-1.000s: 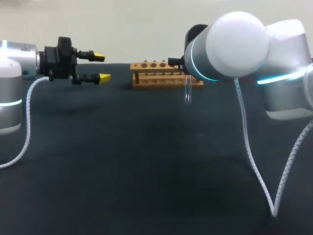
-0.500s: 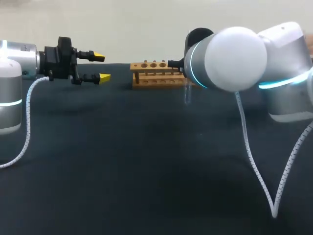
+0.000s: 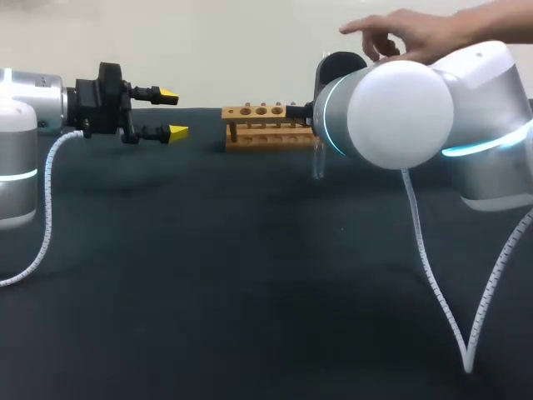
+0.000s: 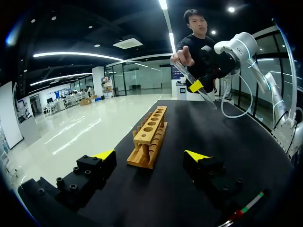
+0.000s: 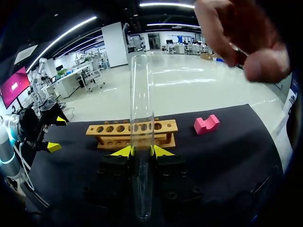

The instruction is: Grasp the test tube, adjust it, and insert it.

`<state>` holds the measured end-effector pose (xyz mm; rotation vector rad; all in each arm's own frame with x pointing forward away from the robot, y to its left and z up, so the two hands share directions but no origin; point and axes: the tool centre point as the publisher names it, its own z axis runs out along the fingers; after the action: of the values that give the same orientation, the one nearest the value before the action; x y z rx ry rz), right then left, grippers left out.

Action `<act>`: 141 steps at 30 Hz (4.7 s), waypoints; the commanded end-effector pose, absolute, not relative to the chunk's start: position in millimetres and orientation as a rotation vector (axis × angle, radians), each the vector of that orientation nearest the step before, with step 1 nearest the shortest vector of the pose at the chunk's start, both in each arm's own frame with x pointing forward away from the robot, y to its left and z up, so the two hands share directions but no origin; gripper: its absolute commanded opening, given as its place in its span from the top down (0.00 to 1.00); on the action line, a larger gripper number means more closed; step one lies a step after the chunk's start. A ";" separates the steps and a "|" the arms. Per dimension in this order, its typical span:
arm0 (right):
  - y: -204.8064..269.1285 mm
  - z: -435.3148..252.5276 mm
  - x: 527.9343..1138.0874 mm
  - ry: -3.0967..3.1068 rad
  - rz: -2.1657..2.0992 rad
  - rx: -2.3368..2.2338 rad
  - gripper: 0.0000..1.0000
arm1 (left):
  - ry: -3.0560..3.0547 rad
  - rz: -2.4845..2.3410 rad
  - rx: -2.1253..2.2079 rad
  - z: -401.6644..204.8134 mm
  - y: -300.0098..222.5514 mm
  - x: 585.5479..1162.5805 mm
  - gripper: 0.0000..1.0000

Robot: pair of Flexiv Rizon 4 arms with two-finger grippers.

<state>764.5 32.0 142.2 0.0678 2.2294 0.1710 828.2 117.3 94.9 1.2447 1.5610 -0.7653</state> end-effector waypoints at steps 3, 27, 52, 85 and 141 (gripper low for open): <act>31.2 140.7 763.5 2.220 0.176 0.069 1.00 | 1.555 -0.761 1.241 93.8 117.8 826.5 0.00; 31.2 140.7 763.5 2.220 0.176 0.069 1.00 | 1.555 -0.761 1.241 93.8 117.8 826.5 0.00; 33.1 133.2 772.3 2.250 0.169 0.045 1.00 | 1.555 -0.761 1.241 93.8 117.8 826.5 0.00; 48.1 80.5 820.6 2.449 0.128 -0.027 1.00 | 1.555 -0.761 1.241 93.8 117.8 826.5 0.00; 47.9 43.3 809.6 2.604 0.160 0.069 1.00 | 1.555 -0.761 1.241 93.8 117.8 826.5 0.00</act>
<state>821.4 50.3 39.7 0.0579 2.6310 0.1641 828.2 117.3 94.9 1.2447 1.5610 -0.7653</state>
